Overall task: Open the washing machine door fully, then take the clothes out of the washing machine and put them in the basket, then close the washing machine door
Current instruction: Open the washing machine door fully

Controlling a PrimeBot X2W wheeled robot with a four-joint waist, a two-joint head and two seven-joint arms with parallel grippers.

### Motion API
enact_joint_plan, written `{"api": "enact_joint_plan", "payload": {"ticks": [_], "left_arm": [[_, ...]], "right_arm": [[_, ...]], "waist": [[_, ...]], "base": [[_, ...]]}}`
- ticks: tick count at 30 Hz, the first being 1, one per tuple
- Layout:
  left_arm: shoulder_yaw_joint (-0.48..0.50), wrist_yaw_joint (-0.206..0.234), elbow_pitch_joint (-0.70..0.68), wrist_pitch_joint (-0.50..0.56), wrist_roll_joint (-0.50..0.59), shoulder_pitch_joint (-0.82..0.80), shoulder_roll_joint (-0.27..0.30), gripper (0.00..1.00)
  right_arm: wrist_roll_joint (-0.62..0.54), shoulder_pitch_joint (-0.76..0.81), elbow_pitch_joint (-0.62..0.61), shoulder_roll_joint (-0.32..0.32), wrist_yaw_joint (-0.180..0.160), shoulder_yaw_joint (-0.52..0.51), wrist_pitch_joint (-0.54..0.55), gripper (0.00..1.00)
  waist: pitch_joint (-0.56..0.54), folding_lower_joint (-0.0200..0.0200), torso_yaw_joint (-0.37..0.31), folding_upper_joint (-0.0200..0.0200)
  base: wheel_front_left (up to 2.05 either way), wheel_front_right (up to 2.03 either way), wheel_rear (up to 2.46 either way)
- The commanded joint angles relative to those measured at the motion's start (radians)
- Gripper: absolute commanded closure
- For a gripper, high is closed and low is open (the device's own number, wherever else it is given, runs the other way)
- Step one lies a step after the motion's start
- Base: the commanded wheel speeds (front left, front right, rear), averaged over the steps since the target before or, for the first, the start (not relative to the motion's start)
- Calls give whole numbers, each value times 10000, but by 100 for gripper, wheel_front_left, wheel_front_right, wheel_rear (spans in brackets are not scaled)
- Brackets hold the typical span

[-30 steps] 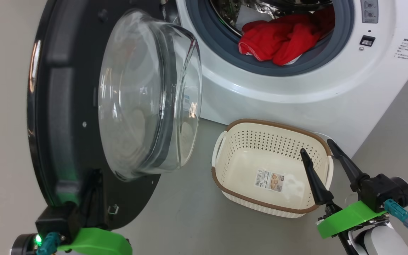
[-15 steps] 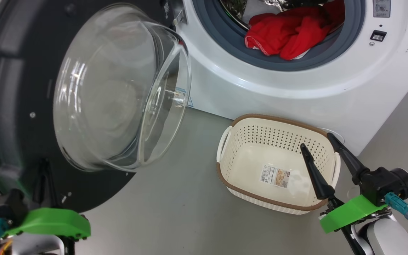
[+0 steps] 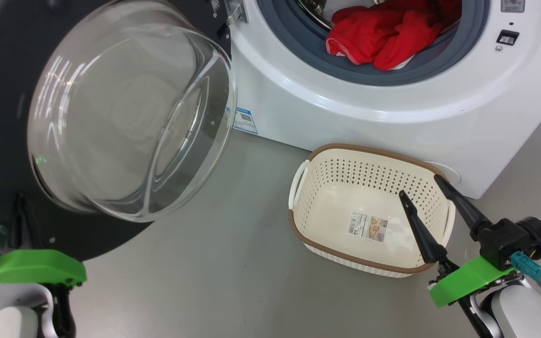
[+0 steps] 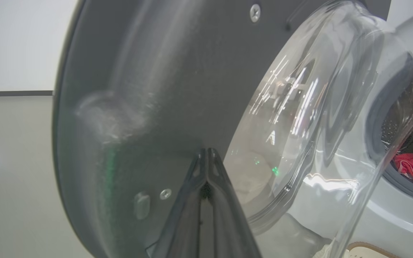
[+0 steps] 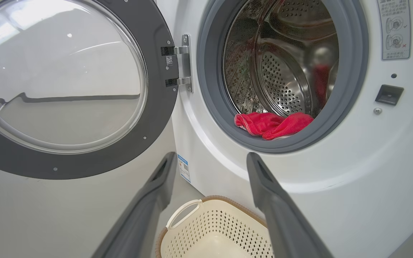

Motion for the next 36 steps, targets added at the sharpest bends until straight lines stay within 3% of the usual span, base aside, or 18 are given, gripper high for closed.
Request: {"api": "enact_joint_plan", "payload": {"ticks": [1, 7, 15, 26, 27, 28, 30, 31, 36], "left_arm": [[594, -92, 60, -160, -166, -497, 542, 100], [782, -430, 1195, -555, -411, -1257, 708, 100], [1062, -499, 2390, -899, -357, -1998, 997, 100], [1180, -475, 2396, -1001, -3, -1902, 1019, 100], [1201, -459, 2197, -1003, 30, -1813, 1008, 93], [1222, -443, 1956, -1004, 64, -1706, 999, 71], [1262, -429, 1392, -1005, 73, -1448, 964, 38], [1266, -383, 1064, -1006, 118, -1306, 973, 0], [1140, -378, -917, -799, 142, -875, 961, 0]], "right_arm": [[-39, -315, -213, -134, 60, 270, -65, 0], [-4, -403, -171, -360, 60, 452, -65, 0], [13, -621, -150, -505, 60, 635, -65, 0], [21, -651, -124, -345, 60, 552, -65, 0], [22, -646, -137, -314, 60, 511, -65, 0], [22, -638, -148, -276, 60, 479, -65, 0], [20, -609, -165, -199, 60, 437, -65, 0], [19, -593, -182, -161, 60, 418, -65, 0], [-10, -438, -318, 56, 60, 193, -65, 0]], "waist": [[54, 0, -21, 0], [214, 0, -34, 0], [355, 0, -191, 0], [220, 0, -469, 0], [186, 0, -502, 0], [141, 0, -546, 0], [50, 0, -652, 0], [8, 0, -709, 0], [-231, 0, -1037, 0]], "base": [[0, 0, 0], [0, 0, 0], [0, 0, 0], [0, 0, 0], [0, 0, 0], [0, 0, 0], [0, 0, 0], [0, 0, 0], [0, 0, 0]]}}
